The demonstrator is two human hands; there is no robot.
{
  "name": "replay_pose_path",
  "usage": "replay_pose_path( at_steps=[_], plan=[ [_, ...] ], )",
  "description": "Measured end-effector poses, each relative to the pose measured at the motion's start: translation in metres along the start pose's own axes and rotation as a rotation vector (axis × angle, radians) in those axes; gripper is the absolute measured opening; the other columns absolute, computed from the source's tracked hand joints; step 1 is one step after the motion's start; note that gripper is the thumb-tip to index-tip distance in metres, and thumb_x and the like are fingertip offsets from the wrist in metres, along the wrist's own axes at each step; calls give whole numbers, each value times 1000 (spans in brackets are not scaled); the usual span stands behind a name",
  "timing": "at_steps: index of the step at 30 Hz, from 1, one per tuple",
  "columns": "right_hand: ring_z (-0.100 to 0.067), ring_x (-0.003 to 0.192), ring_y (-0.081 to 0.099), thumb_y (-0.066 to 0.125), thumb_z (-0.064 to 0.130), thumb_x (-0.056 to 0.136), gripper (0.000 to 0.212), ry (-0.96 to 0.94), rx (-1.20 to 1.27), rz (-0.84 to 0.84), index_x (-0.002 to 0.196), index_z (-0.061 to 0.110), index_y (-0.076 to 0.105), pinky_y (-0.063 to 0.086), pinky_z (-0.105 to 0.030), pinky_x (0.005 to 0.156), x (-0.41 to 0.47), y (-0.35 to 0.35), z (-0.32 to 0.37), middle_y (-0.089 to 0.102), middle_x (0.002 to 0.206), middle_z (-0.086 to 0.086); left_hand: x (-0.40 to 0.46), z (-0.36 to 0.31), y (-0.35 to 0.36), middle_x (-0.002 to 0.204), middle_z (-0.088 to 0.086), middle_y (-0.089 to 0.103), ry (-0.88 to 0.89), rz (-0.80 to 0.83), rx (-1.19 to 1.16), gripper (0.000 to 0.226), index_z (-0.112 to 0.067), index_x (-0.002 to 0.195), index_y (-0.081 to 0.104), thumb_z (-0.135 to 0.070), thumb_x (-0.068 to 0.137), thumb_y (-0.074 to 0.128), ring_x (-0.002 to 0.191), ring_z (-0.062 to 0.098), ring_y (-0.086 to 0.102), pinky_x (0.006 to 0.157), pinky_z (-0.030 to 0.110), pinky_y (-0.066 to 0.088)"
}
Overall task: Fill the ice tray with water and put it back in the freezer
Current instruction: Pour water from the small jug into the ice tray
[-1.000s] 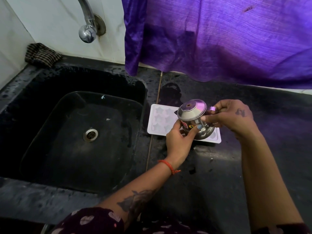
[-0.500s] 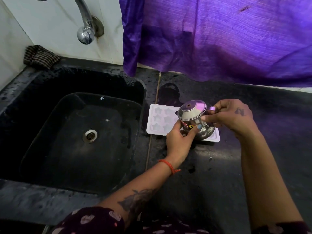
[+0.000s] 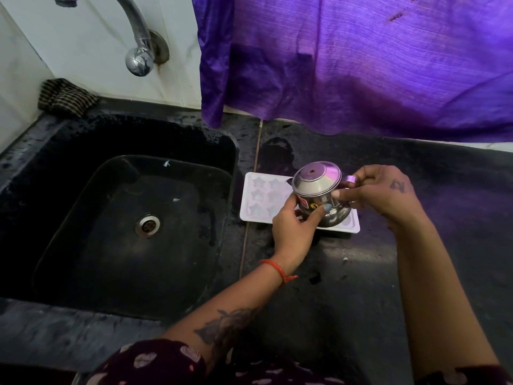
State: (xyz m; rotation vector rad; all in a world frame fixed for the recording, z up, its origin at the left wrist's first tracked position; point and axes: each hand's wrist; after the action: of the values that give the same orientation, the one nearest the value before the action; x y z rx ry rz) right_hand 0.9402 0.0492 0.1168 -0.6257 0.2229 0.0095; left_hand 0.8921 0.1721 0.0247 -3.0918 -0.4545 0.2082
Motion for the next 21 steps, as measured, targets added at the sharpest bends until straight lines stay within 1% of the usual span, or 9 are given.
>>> replay_pose_path(
  at_steps=[3, 4, 7, 11, 14, 17, 21],
  plan=[
    [-26, 70, 70, 88, 10, 56, 29, -13, 61, 3, 63, 15, 61, 56, -38, 69, -1, -3, -4, 70, 64, -8, 1, -2, 1, 100, -2, 71, 15, 4, 11, 41, -18, 114, 63, -30, 77, 76, 93, 10, 66, 86, 36, 55],
    [-25, 70, 70, 88, 9, 56, 29, -11, 75, 3, 63, 15, 61, 56, -38, 69, -2, -4, -4, 70, 64, -8, 1, -3, 2, 100, -2, 71, 18, 8, 16, 41, -18, 114, 63, -30, 77, 76, 93, 10, 66, 87, 35, 54],
    [-28, 74, 72, 87, 8, 57, 28, -6, 88, 2, 65, 14, 61, 58, -44, 76, -3, -7, -6, 72, 69, -12, 0, -5, 4, 102, -1, 71, 20, 32, 19, 42, -18, 114, 62, -30, 77, 76, 94, 11, 65, 87, 35, 54],
    [-32, 76, 72, 88, 8, 57, 27, 4, 86, -12, 63, 14, 62, 58, -48, 78, -5, -9, -9, 72, 71, -15, -2, -4, 7, 97, -7, 68, -2, 62, 27, 41, -20, 114, 62, -33, 77, 76, 93, 10, 64, 88, 35, 53],
    [-31, 75, 72, 88, 9, 57, 27, 5, 78, -18, 63, 14, 62, 59, -45, 75, -7, -11, -11, 72, 69, -14, -3, -1, 10, 97, -6, 70, -14, 77, 27, 40, -21, 111, 63, -35, 76, 76, 94, 11, 65, 88, 36, 54],
    [-27, 69, 70, 87, 9, 58, 27, 2, 68, -31, 64, 12, 61, 56, -36, 66, -9, -12, -12, 70, 66, -12, -4, 1, 11, 100, -4, 71, -19, 84, 37, 40, -21, 112, 63, -36, 76, 76, 94, 11, 65, 88, 37, 54],
    [-29, 71, 71, 87, 8, 58, 27, 19, 60, -40, 64, 12, 62, 58, -41, 71, -9, -13, -13, 71, 66, -12, -4, 3, 13, 99, -3, 72, -16, 97, 40, 40, -19, 112, 64, -35, 77, 76, 93, 10, 66, 87, 37, 54]
  ],
)
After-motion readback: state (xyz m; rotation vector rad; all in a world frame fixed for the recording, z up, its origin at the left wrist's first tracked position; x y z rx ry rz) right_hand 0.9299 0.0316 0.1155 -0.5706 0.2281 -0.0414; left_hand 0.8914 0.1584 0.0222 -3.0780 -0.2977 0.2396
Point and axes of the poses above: each hand's wrist, its own x-axis towards the middle knuckle, its own y-axis out of the palm, z = x × y
